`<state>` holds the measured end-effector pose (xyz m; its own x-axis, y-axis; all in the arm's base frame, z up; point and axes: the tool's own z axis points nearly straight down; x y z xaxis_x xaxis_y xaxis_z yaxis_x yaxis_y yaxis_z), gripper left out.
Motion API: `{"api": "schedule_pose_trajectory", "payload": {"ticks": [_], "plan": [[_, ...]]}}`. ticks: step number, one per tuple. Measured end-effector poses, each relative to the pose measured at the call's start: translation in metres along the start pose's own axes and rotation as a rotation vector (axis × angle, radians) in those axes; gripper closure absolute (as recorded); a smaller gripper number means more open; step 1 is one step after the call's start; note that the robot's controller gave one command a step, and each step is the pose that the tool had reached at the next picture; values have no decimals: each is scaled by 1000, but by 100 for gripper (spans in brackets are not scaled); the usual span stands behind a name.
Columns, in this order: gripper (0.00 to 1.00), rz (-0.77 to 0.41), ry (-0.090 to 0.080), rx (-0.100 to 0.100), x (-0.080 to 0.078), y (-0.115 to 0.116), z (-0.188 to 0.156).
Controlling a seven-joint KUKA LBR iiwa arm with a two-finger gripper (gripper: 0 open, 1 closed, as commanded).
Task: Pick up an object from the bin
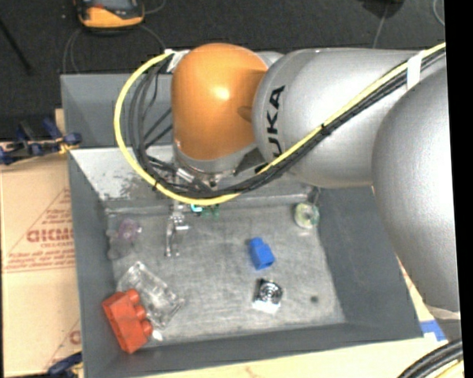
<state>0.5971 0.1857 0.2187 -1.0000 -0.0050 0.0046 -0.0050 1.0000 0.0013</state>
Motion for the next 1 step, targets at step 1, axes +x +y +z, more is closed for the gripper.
{"api": "schedule_pose_trajectory", "payload": {"ticks": [1], "plan": [[0,-209,-3,2,59,15,98]]}}
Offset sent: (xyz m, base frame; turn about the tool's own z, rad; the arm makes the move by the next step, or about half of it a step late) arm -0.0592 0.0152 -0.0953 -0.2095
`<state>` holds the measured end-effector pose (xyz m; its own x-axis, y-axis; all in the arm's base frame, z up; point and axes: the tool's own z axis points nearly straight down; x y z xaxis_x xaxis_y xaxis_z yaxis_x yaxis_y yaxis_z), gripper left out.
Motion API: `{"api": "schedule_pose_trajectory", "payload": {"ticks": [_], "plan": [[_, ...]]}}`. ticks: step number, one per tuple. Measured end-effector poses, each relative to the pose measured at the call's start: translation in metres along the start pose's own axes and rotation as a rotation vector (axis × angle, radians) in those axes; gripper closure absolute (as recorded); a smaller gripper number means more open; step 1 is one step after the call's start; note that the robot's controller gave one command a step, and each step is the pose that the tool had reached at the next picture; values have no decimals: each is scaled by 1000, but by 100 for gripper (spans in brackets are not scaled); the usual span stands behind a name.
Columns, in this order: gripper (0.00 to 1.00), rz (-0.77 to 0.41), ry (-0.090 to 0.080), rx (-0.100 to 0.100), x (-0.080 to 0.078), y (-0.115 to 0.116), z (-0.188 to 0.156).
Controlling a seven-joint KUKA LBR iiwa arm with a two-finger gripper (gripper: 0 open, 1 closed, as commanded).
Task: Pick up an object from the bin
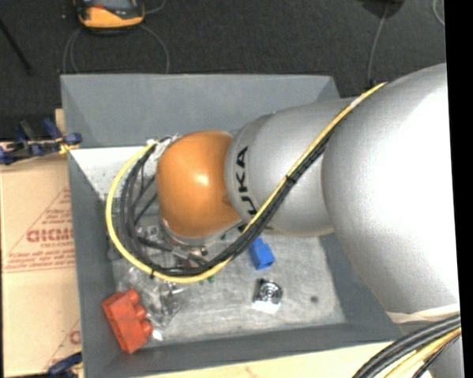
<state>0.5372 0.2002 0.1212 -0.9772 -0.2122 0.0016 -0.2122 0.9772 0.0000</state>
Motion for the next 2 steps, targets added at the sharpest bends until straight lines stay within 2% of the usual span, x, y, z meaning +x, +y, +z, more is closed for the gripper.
{"api": "schedule_pose_trajectory", "payload": {"ticks": [1,2], "plan": [[0,322,-14,-2,19,39,24],[0,529,0,0,17,-36,30]]}}
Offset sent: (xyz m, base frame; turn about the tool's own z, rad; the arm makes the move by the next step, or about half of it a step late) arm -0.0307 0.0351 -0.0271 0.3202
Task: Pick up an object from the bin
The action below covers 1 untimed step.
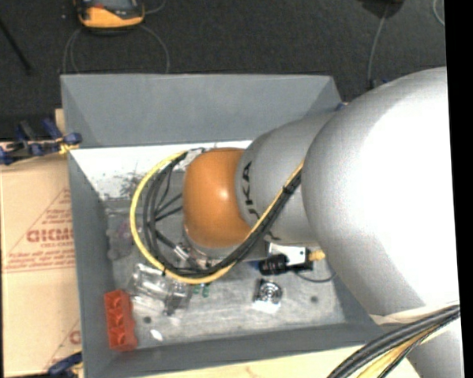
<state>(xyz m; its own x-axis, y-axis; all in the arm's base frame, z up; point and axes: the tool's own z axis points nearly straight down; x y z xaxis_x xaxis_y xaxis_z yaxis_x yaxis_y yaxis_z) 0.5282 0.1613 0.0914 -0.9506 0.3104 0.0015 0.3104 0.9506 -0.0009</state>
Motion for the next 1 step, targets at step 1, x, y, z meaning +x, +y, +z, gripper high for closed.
{"api": "schedule_pose_trajectory", "payload": {"ticks": [1], "plan": [[0,-98,-1,-4,-11,1,11]]}}
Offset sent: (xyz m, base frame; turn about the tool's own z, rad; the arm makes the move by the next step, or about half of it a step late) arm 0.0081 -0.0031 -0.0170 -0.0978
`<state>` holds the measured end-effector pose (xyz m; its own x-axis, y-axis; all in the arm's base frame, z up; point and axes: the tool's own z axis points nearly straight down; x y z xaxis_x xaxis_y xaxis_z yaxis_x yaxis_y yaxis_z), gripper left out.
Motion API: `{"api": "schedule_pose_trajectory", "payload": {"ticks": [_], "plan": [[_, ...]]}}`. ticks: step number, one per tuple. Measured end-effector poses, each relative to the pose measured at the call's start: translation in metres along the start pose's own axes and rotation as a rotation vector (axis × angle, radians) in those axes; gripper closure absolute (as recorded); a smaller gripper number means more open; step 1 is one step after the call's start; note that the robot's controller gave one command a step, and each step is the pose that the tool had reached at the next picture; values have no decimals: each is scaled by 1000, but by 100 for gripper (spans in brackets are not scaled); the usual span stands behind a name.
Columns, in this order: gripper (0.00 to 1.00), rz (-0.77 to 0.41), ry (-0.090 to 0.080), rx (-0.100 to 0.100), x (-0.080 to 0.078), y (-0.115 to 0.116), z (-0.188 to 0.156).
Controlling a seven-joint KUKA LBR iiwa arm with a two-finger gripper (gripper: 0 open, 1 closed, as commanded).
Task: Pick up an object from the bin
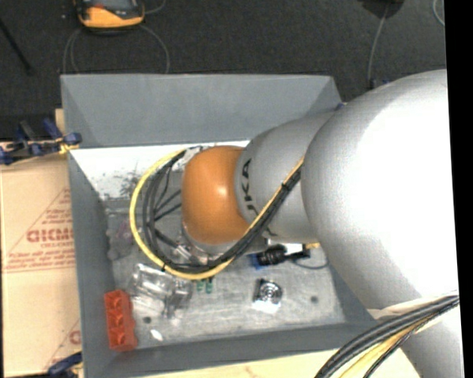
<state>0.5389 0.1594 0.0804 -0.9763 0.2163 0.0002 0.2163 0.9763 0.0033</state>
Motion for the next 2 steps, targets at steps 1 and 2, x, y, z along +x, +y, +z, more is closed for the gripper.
{"api": "schedule_pose_trajectory", "payload": {"ticks": [1,2], "plan": [[100,1,11,1,2,2,-1],[100,-180,-7,3,1,9,-125]]}}
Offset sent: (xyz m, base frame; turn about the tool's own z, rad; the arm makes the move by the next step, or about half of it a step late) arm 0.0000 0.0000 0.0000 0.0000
